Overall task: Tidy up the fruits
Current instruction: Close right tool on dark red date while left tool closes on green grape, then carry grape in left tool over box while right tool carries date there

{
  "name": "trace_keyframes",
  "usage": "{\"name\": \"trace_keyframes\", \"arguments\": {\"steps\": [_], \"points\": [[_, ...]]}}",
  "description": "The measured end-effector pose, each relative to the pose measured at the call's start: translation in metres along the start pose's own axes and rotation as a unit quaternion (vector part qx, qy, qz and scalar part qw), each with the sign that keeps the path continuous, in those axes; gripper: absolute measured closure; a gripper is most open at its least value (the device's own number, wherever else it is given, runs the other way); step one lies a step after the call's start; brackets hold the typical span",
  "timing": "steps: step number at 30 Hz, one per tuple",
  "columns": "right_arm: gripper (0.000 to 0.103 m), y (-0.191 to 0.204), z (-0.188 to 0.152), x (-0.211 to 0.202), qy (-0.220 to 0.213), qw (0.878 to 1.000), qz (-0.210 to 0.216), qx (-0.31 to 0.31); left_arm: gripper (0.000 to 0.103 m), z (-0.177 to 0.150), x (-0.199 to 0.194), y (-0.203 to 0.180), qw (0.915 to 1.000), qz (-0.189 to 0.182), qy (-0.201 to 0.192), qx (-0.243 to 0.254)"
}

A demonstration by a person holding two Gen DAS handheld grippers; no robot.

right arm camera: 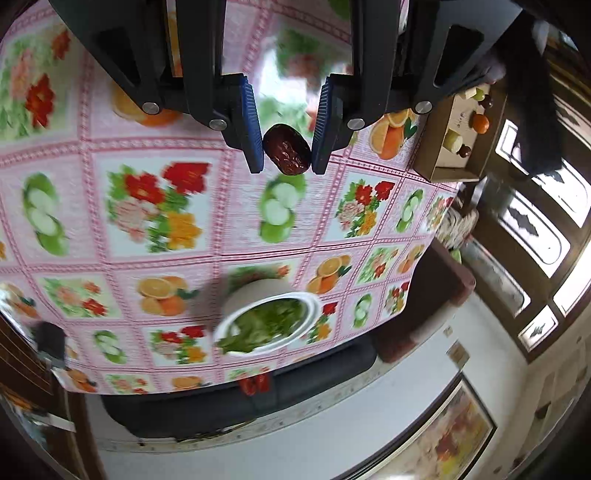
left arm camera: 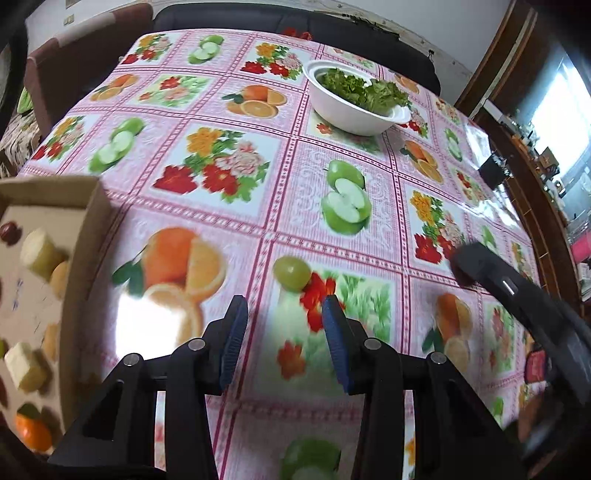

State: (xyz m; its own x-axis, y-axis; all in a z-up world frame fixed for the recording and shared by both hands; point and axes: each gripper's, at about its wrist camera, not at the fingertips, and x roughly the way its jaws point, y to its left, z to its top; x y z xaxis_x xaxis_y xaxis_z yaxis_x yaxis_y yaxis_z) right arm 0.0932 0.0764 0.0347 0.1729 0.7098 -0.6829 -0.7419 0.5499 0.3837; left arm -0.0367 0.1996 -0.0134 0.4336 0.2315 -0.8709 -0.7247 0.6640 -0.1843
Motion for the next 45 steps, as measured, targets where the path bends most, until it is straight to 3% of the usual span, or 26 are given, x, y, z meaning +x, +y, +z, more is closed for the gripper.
{"name": "trace_keyframes", "arguments": {"steps": [6, 8, 12, 31, 45], "points": [[0.076, -0.015, -0.011, -0.025, -0.009, 1.000, 0.001, 0.018, 0.064, 0.007, 0.021, -0.011, 0.9996, 0.024, 0.001, 0.016], [0.076, -0.015, -0.013, -0.031, -0.013, 1.000, 0.003, 0.017, 0.081, 0.008, 0.022, -0.012, 0.9995, 0.027, -0.004, 0.017], [0.076, -0.011, -0.020, -0.039, -0.015, 1.000, 0.008, 0.014, 0.082, 0.005, 0.016, -0.011, 0.9990, 0.038, -0.012, 0.020], [0.076, 0.028, -0.068, -0.058, 0.003, 0.999, 0.015, -0.041, 0.082, -0.062, -0.094, 0.025, 0.9902, 0.099, -0.098, 0.007], [0.076, 0.081, -0.085, -0.068, 0.001, 0.994, 0.027, -0.104, 0.082, -0.089, -0.133, 0.063, 0.9838, 0.123, -0.129, -0.021]]}}
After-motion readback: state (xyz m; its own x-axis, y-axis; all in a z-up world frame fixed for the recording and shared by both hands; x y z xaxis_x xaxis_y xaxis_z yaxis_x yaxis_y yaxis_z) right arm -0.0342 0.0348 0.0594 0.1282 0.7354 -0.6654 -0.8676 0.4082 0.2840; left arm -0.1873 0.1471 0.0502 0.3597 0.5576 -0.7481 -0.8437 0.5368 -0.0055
